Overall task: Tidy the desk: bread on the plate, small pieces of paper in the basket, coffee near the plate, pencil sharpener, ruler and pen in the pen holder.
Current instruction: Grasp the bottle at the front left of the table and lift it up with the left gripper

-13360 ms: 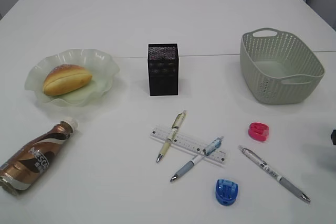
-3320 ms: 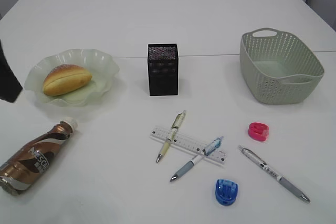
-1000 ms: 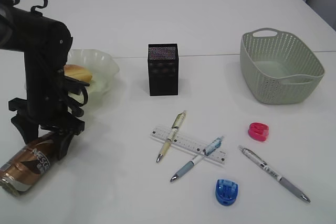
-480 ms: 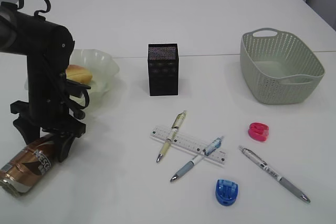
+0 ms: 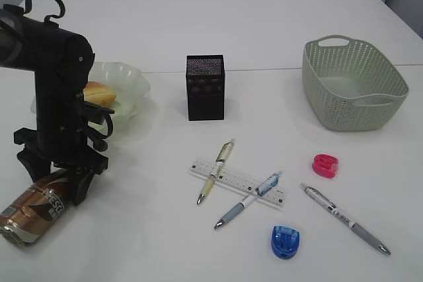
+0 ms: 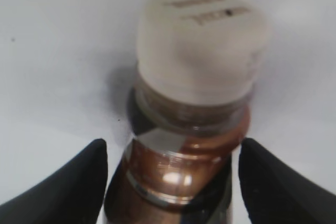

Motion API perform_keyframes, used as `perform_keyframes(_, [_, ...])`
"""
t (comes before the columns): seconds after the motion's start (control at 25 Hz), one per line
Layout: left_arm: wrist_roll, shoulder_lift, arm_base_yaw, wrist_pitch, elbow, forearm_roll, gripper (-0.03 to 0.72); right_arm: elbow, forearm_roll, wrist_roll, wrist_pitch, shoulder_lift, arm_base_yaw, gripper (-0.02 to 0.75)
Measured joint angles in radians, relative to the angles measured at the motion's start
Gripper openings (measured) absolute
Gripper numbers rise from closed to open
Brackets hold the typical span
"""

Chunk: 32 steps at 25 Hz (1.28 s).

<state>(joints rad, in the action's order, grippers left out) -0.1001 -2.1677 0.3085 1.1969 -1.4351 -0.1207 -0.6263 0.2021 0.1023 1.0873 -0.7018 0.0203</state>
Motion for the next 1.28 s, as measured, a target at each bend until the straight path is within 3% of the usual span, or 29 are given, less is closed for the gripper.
perform_keyframes(0.2, [0.000, 0.000, 0.000, 0.000, 0.000, 0.000, 0.550, 0.000, 0.000, 0.000, 0.000, 0.000, 0.000, 0.572])
perform_keyframes(0.72, [0.000, 0.000, 0.000, 0.000, -0.002, -0.004, 0.314, 0.000, 0.000, 0.000, 0.000, 0.000, 0.000, 0.572])
perform_keyframes(1.28, [0.000, 0.067, 0.000, -0.011, -0.004, 0.046, 0.299, 0.000, -0.002, 0.000, -0.002, 0.000, 0.000, 0.572])
